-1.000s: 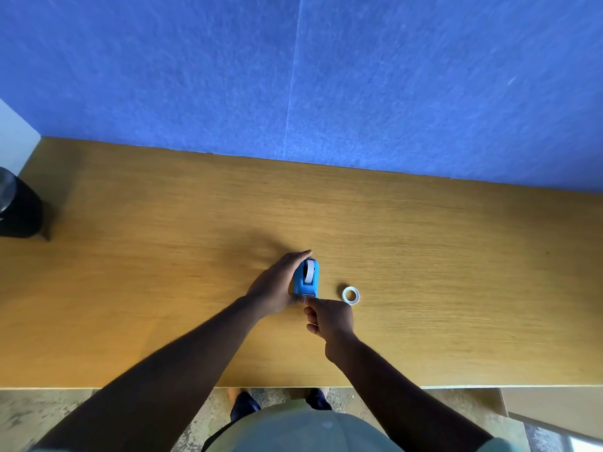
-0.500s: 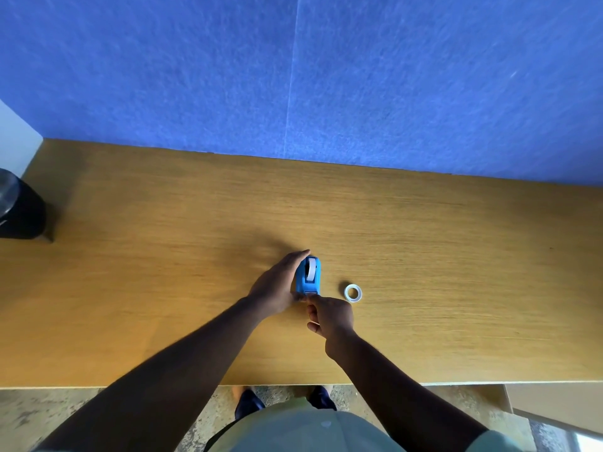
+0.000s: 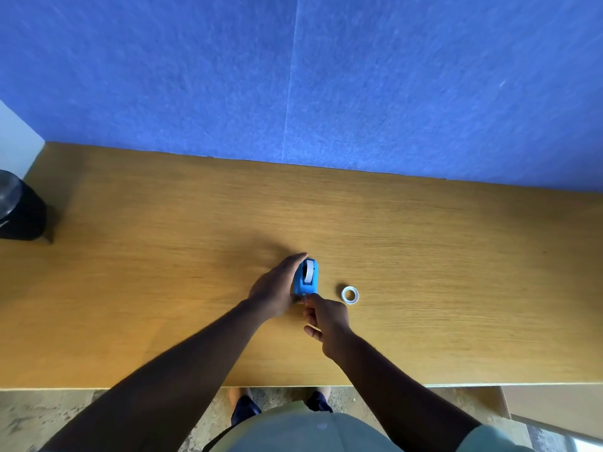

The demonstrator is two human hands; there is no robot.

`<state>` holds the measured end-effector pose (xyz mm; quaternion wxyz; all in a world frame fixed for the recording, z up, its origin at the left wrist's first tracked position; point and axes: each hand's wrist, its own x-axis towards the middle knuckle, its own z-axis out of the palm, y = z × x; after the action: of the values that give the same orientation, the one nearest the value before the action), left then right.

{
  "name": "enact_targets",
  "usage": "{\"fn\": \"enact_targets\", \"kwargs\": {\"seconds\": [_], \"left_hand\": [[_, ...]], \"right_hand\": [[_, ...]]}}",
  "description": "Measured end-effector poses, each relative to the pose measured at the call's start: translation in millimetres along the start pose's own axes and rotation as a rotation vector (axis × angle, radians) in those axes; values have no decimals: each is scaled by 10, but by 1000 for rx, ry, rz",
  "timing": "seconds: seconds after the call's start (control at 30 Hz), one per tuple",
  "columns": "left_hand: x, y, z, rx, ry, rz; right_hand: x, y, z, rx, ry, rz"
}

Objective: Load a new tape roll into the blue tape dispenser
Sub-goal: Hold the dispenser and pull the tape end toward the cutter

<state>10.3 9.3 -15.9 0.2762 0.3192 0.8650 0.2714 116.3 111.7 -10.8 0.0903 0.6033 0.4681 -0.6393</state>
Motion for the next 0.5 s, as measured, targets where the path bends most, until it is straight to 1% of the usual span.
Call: {"fn": "enact_targets", "kwargs": {"seconds": [0.1,0.2,0.33,0.4,0.5], "left_hand": [[-12,15,-12,19,1,-15],[-21,19,-19,20,-8,-13],[-23,23,-24,28,-14,-15],[-19,19,-27,23,-14,-10],[-18,35,-29,26,-18,-13]], "right_hand": [[-6,74,-23,2,-49,-8],[-1,158,-58,6,-56,-32],[-5,230,-113,-22,-82,-123],[-10,234,-134,-104,-34,-201],[-15,182,-153,-279,101,-345]]}}
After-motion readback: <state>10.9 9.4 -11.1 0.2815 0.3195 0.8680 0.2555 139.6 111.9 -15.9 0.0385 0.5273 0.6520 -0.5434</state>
